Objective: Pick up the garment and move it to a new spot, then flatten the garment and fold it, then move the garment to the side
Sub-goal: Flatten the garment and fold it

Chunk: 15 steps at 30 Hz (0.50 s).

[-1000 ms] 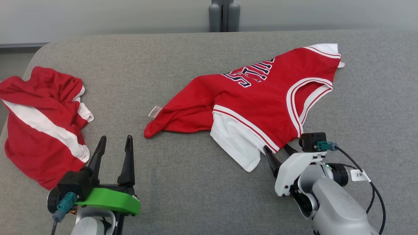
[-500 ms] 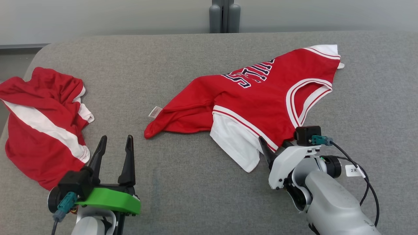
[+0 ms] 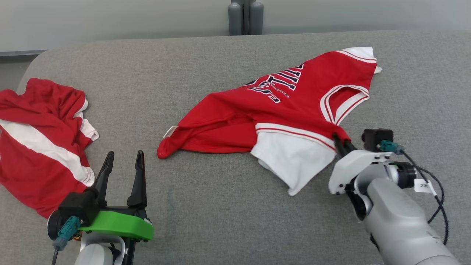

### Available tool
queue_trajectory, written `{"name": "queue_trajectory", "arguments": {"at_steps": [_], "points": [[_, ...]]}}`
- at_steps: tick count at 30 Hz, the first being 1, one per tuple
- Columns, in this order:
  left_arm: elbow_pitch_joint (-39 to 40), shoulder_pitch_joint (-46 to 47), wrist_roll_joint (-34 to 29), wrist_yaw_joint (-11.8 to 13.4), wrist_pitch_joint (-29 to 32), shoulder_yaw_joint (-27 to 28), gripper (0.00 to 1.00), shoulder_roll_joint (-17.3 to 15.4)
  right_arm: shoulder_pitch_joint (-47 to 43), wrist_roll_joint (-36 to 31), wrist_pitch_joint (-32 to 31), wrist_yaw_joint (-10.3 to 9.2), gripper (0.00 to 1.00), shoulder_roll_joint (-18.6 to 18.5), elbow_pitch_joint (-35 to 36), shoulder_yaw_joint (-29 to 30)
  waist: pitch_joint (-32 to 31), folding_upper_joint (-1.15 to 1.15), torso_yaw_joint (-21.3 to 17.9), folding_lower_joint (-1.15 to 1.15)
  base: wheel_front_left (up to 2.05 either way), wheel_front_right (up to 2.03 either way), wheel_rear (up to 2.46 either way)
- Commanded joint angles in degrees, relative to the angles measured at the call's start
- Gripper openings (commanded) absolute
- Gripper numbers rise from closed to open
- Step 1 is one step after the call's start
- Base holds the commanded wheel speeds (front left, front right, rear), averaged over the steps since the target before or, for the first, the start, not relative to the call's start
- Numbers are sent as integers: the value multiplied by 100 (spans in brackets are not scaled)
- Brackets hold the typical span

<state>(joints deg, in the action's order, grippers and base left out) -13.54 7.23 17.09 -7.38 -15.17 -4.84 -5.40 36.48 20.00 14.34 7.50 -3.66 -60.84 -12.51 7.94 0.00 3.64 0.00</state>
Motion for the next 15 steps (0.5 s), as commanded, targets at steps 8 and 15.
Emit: {"name": "queue_trajectory", "arguments": {"at_steps": [8,15], "points": [[74,-22,-66,-18,5,40,100,23,-321,-1133,-81,-1,0,-557,577,1426,-11,0,-140,0,0,0,0],[60,48,-51,-18,4,-19,100,14,-738,-1727,-903,-1,0,-533,1619,2322,12,0,-110,0,0,0,0]]}}
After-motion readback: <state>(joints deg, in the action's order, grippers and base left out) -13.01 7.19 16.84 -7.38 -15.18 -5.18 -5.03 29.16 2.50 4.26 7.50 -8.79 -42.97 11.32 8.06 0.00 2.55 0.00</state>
